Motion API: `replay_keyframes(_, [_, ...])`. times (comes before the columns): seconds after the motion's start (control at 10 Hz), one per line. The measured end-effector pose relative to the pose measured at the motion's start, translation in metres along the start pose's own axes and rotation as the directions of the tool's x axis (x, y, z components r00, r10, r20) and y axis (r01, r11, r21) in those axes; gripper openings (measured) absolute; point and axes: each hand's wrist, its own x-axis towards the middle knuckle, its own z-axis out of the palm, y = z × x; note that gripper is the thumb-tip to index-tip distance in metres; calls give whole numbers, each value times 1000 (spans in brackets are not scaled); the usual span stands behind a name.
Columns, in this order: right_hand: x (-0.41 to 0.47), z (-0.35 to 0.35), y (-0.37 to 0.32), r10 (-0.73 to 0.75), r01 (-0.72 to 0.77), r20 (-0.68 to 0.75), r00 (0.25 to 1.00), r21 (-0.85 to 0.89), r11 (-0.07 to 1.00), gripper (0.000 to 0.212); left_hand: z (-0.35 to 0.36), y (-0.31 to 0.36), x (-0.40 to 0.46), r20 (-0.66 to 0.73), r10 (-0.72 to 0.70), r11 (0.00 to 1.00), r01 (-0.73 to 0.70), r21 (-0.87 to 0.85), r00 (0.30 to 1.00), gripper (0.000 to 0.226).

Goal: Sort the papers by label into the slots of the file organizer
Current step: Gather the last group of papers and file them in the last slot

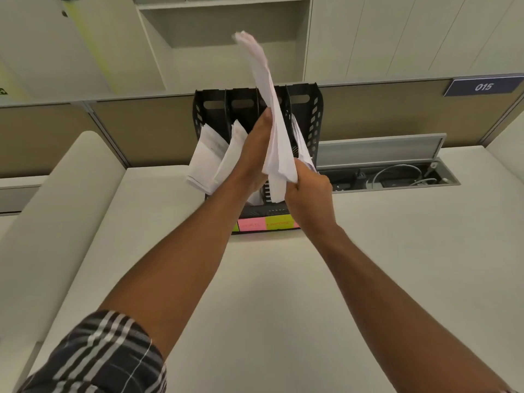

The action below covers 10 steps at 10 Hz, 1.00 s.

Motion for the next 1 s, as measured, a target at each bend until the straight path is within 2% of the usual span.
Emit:
replay_keyframes(0.1, [13, 20, 19, 60, -59, 40, 997, -25, 998, 17, -6, -9, 9, 86, 43, 995, -35, -96, 995, 57])
replay_keyframes(0.2, [18, 48, 38, 93, -91, 65, 994, -43, 995, 22, -2, -26, 20, -6, -34, 992, 33, -123, 999, 46])
replay_keyframes(0.3, [20, 64, 48, 165, -160, 137, 977, -49, 986, 23, 2, -34, 20, -57, -3, 982, -8, -189, 998, 50])
replay_keyframes(0.4, [12, 81, 62, 240, -234, 291, 926, -57, 971, 21, 1, -54, 26, -112, -11, 986, -8, -165, 994, 56])
replay_keyframes(0.5, [10, 86, 69, 277, -270, 356, 892, -71, 960, 19, -5, -71, 26, -133, -40, 992, 24, -125, 990, 58])
replay_keyframes(0.6, [19, 87, 74, 328, -295, 409, 852, -142, 945, 13, -10, -88, 26, -104, -20, 996, 10, -91, 994, 47])
replay_keyframes(0.7, [18, 83, 74, 352, -280, 423, 835, -223, 934, 6, -9, -94, 22, -100, -24, 999, 21, -32, 995, 47])
replay_keyframes(0.8, [4, 70, 68, 383, -316, 400, 833, -224, 922, 13, -11, -98, 11, -131, 9, 994, 5, 110, 991, 41])
replay_keyframes(0.9, [-10, 56, 60, 368, -340, 374, 851, -140, 930, 10, -13, -112, -4, -110, 72, 977, -48, 206, 991, 32])
replay_keyframes(1.0, [-40, 25, 39, 354, -378, 356, 865, -4, 926, 33, -13, -142, -40, -143, 153, 927, -92, 364, 978, 42])
